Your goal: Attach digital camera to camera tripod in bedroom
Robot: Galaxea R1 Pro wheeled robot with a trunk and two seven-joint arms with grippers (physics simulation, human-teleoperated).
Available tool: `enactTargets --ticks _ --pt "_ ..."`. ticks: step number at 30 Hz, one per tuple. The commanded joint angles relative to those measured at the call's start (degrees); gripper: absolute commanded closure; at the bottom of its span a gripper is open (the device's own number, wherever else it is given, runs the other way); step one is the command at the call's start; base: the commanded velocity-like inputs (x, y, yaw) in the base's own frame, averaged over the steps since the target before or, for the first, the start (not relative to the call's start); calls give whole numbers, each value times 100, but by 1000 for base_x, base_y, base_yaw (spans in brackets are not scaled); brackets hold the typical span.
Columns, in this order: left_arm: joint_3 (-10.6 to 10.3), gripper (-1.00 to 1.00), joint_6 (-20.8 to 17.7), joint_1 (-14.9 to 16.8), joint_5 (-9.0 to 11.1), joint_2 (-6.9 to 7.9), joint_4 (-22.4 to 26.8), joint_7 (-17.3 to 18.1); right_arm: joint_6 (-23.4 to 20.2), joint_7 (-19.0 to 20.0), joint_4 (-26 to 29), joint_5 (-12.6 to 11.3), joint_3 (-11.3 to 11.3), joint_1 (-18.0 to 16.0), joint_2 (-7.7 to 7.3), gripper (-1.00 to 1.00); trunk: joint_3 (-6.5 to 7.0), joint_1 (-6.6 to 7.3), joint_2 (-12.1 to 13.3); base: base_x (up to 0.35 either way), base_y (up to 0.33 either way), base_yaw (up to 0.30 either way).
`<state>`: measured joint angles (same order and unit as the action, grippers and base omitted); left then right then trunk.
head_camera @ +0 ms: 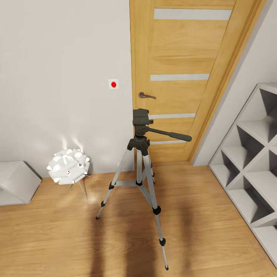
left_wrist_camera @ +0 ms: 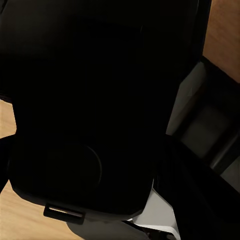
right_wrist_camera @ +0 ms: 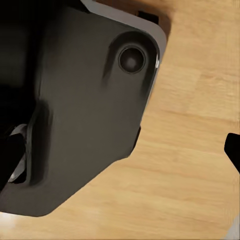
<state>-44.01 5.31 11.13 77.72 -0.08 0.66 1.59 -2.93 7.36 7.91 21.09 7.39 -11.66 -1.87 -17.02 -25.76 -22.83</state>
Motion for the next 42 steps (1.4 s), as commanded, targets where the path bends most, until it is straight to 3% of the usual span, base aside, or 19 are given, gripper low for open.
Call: enactTargets --ticks 1,3,4,6,9,11,13,14,22,24,26,34,39,42 --pt "-46 100 14 3 58 -1 -5 25 -64 68 48 49 48 -33 12 -100 -9 -2 -9 0 0 0" --pt "-45 100 14 3 59 -1 -5 25 -128 132 113 39 45 -99 78 -100 -9 -2 -9 0 0 0" --pt "-44 100 14 3 59 -1 -5 25 -3128 324 3598 35 44 -1721 133 -100 -9 -2 -9 0 0 0" --pt "-45 100 14 3 59 -1 -5 25 -3135 319 3345 29 47 -2038 152 -100 -9 -2 -9 0 0 0" --pt "-46 100 12 3 55 -1 -5 25 -3138 294 2764 18 51 -2770 183 -100 -9 -2 -9 0 0 0" --pt "-46 100 13 3 53 -1 -5 25 -3140 286 2604 13 51 -3014 191 -100 -9 -2 -9 0 0 0" --pt "-43 100 14 3 51 12 -5 25 -3171 265 2366 7 53 -3581 235 -100 -9 -2 -9 0 0 0" --pt "-42 100 14 3 50 14 -5 25 -3186 260 2343 5 53 -3694 261 -100 -9 -2 -9 0 0 0" --pt "-42 100 14 3 50 17 -5 25 -3236 250 2316 10 52 -4074 341 -100 -9 -2 -9 0 0 0" --pt "-41 100 14 3 50 17 -5 25 -3226 274 2358 21 58 -4137 516 -100 -9 -2 -9 0 0 0" --pt "-41 100 14 3 50 17 -5 25 -3183 302 2369 28 55 -4148 574 -100 -9 -2 -9 0 0 0" --pt "-41 100 11 3 50 17 -5 25 -3145 445 2380 21 53 -4159 612 -100 -9 -2 -9 0 0 0" --pt "-45 100 11 3 50 17 -5 25 -3138 996 2393 19 63 -4160 575 -100 -9 -2 -9 0 0 0" --pt "-45 100 8 3 50 17 -5 25 -3142 1736 2609 34 67 -4160 553 -100 -9 -2 -9 0 0 0"
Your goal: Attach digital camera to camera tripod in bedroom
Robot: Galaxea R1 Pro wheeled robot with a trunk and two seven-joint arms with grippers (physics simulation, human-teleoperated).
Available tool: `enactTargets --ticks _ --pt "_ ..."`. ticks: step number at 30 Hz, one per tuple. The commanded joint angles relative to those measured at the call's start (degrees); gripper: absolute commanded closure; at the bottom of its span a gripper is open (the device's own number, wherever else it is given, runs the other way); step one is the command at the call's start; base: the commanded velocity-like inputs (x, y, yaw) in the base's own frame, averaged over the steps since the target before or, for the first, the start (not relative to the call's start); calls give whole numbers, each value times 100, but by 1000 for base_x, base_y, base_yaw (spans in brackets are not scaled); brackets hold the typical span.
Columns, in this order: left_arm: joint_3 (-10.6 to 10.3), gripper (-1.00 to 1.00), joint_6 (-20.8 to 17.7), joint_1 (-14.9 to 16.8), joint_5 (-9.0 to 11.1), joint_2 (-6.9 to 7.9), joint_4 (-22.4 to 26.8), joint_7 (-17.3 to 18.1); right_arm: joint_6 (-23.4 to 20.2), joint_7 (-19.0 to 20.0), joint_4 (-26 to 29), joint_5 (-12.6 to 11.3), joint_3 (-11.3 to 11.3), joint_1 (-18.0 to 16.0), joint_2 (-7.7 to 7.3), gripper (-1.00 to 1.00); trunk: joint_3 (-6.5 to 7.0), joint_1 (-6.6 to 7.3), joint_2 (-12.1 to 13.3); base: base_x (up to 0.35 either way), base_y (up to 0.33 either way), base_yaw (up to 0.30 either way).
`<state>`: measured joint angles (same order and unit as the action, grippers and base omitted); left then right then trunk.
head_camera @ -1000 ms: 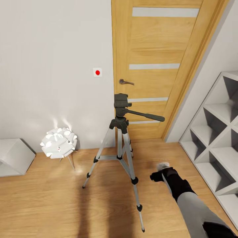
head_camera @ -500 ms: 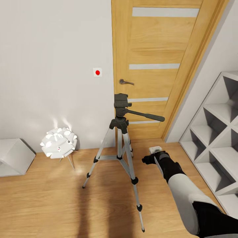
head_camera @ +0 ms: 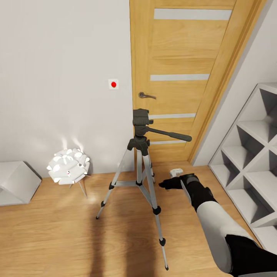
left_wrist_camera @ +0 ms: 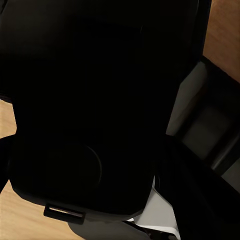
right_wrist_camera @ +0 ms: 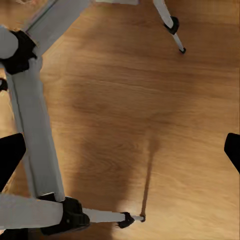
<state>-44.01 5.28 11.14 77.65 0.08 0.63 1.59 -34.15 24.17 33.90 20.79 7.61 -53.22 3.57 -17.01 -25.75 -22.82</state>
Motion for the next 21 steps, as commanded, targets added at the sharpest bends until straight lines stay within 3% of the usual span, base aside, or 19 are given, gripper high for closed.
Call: enactTargets --ticks 1,7,21 --pt "-46 100 9 2 51 1 -1 31 -75 592 538 101 39 -4 -10 -100 -10 -3 -10 0 0 0" --pt "-50 100 8 2 38 1 4 40 -101 786 976 132 31 -4 -38 -100 -10 -3 -10 0 0 0" --pt "-68 100 8 2 31 1 8 43 -97 1044 1400 244 9 13 -84 -100 -10 -3 -10 0 0 0"
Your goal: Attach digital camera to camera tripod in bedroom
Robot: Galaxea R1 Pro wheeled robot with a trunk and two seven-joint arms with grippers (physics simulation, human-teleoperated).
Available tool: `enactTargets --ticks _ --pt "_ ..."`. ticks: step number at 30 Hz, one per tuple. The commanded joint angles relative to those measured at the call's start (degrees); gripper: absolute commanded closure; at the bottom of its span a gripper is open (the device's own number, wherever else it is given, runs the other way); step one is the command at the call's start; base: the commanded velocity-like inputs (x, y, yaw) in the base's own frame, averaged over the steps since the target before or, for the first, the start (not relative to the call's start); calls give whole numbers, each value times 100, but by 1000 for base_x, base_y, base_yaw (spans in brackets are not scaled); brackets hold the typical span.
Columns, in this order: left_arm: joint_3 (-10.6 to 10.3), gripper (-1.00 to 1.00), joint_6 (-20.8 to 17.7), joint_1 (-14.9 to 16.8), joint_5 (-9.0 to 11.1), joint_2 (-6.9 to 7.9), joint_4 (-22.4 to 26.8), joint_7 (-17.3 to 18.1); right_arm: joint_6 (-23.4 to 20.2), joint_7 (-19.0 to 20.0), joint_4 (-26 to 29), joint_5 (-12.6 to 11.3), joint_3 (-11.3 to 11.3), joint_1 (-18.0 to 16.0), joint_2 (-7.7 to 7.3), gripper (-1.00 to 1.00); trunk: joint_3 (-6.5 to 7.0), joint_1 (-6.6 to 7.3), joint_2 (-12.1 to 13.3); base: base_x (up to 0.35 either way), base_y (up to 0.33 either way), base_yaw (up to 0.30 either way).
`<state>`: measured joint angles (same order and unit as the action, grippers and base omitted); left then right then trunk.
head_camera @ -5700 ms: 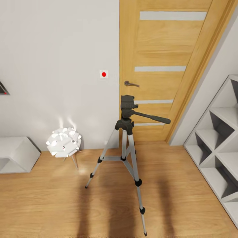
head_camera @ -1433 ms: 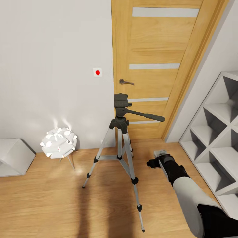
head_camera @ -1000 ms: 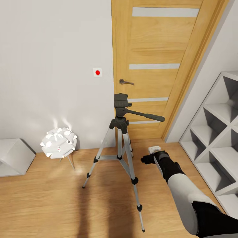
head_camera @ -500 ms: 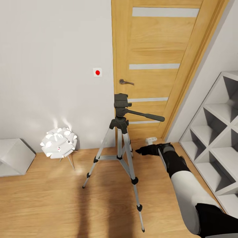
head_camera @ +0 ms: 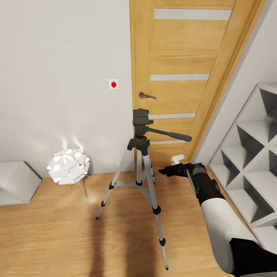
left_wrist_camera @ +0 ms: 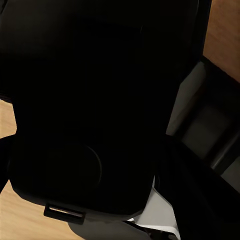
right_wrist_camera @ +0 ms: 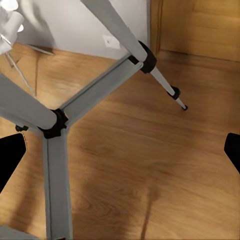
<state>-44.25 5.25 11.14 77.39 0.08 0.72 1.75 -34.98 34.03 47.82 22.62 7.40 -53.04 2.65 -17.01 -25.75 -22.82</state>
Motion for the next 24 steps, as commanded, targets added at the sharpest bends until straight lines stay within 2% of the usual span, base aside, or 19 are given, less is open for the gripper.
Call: enactTargets --ticks 1,4,9,16,24 --pt "-46 100 11 2 57 1 -1 27 -13 203 42 107 32 -5 5 -100 -10 -3 -10 0 0 0" --pt "-47 100 11 2 57 1 -1 27 -11 493 122 151 33 -5 2 -100 -10 -3 -10 0 0 0" --pt "-46 100 11 2 57 -3 -1 27 17 1352 314 193 32 -4 -78 -100 -10 -3 -10 0 0 0" --pt "-46 100 11 2 57 -3 -1 27 38 1560 343 196 33 -4 -103 -100 -10 -3 -10 0 0 0" --pt "-45 100 11 2 57 0 -1 27 35 1605 349 193 34 -3 -113 -100 -10 -3 -10 0 0 0"
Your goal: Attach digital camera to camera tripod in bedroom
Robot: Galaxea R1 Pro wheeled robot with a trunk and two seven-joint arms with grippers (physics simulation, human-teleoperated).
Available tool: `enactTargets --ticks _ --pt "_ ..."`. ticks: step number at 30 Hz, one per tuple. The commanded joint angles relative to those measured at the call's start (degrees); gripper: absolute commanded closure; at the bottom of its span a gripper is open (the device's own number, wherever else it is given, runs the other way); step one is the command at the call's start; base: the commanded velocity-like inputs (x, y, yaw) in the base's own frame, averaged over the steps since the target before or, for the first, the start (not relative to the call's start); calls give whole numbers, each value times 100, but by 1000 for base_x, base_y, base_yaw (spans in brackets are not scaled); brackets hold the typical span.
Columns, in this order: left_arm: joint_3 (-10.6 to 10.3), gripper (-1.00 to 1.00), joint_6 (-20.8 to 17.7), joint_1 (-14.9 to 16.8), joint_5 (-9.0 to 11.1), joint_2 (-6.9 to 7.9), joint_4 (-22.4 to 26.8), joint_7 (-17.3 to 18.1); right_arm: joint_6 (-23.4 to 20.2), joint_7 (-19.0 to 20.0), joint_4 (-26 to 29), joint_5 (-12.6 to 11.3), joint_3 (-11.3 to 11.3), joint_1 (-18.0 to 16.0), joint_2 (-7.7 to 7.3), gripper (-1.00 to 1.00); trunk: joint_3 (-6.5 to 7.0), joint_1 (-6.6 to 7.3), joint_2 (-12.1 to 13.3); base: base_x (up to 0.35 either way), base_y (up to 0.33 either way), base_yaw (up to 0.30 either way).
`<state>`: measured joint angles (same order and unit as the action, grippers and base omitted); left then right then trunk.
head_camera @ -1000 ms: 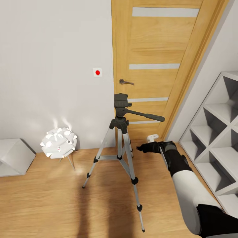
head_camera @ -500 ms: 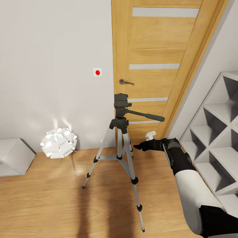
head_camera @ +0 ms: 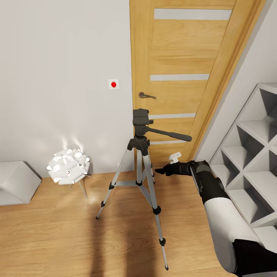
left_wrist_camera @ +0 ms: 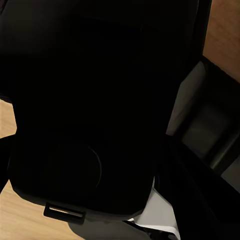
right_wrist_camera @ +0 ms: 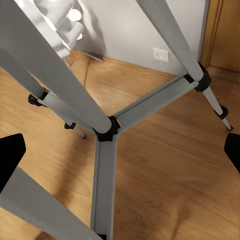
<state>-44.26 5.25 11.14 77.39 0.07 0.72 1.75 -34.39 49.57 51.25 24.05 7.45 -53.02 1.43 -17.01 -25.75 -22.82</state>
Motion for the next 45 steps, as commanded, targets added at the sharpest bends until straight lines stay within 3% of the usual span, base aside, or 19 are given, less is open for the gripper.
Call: enactTargets --ticks 1,7,12,14,17,18,21,31,45 --pt "-42 100 12 2 57 1 -2 27 -23 56 7 47 28 -6 6 -100 -10 -3 -10 0 0 0" --pt "-40 100 12 2 57 1 -2 27 -45 67 8 39 23 -5 7 -100 -10 -3 -10 0 0 0" --pt "-39 100 12 2 57 1 -2 27 -46 292 15 47 27 -5 -2 -100 -10 -3 -10 0 0 0" --pt "-39 100 12 2 57 1 -2 27 -34 826 23 71 24 -6 -54 -100 -10 -3 -10 0 0 0" --pt "-39 100 12 2 57 1 -2 27 -23 1086 24 103 18 -6 -140 -100 -10 -3 -10 0 0 0" --pt "-39 100 12 2 57 1 -2 27 -7 1456 21 202 14 -5 -242 -100 -10 -3 -10 0 0 0" --pt "-39 100 12 2 57 1 -2 27 -1 1622 18 308 17 -4 -273 -100 -10 -3 -10 0 0 0" --pt "-39 100 12 2 57 1 -2 27 5 1733 9 441 20 -5 -286 -100 -10 -3 -10 0 0 0" --pt "-39 100 12 2 57 1 -2 27 11 1664 -75 515 20 2 -195 -100 -10 -3 -10 0 0 0"
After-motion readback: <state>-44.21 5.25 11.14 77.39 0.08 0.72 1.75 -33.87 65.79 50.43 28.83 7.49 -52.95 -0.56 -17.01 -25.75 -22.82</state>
